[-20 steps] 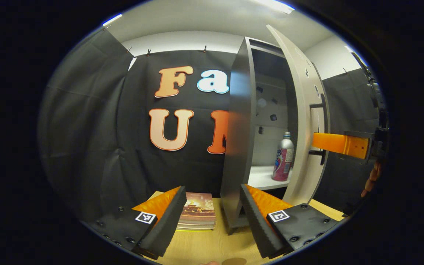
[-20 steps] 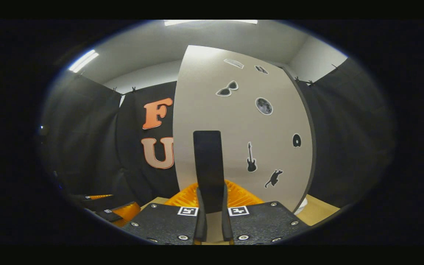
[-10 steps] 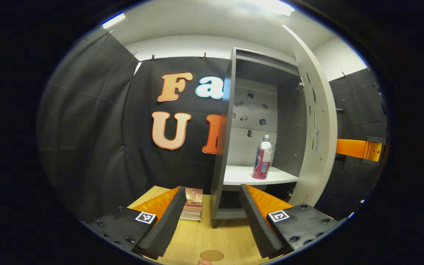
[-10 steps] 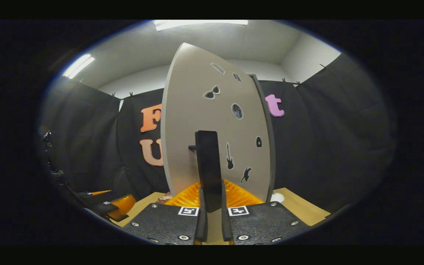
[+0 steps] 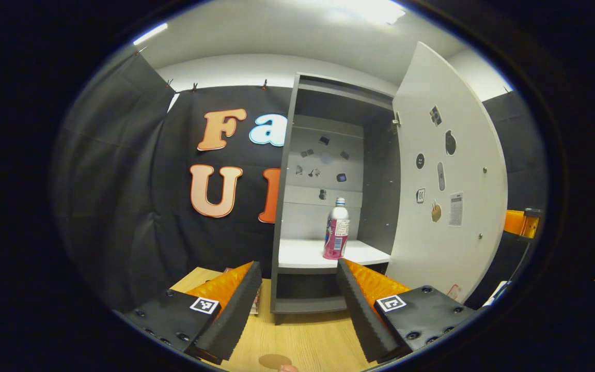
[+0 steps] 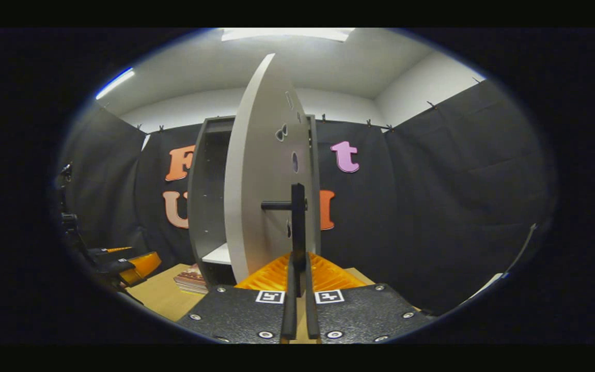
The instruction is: Open the cabinet door with the right hand, grasp the bottle in the cabinet with the left hand and place it on the coaster, then close the cabinet door with the right hand.
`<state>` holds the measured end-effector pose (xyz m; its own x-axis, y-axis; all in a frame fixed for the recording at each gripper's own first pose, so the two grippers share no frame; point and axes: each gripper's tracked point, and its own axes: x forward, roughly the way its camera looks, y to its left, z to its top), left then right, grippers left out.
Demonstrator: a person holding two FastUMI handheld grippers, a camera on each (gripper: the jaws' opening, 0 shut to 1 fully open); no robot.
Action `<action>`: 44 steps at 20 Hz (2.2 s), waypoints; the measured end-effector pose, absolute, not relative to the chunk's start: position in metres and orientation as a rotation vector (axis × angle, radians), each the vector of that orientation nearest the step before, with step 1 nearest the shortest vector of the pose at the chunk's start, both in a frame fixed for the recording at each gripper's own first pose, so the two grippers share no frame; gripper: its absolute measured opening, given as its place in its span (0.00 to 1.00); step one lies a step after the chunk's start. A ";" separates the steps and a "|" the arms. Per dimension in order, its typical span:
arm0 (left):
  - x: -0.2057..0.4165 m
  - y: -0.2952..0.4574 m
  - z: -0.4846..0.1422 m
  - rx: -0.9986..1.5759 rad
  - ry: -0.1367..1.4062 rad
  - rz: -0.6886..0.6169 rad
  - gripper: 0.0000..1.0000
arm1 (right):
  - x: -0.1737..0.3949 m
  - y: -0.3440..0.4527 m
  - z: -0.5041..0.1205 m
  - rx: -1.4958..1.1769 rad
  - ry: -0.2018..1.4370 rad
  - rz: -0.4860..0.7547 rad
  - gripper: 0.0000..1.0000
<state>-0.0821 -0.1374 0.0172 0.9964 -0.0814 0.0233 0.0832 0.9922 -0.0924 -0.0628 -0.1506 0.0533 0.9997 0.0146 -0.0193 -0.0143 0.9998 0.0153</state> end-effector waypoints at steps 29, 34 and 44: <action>-0.080 -0.179 0.015 -0.105 0.014 -0.141 0.95 | -0.104 -0.229 0.047 -0.024 0.064 -0.043 0.14; -0.087 -0.170 0.013 -0.104 0.017 -0.128 0.95 | -0.120 -0.199 0.052 -0.059 0.054 0.000 0.09; -0.052 -0.148 0.010 -0.096 0.012 -0.145 0.95 | -0.078 -0.120 0.029 -0.037 0.080 0.084 0.22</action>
<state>-0.0515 -0.1480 0.0104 0.9895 -0.1444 -0.0049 0.1433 0.9850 -0.0959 -0.0781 -0.1195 0.0294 0.9934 0.0819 -0.0809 -0.0849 0.9958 -0.0340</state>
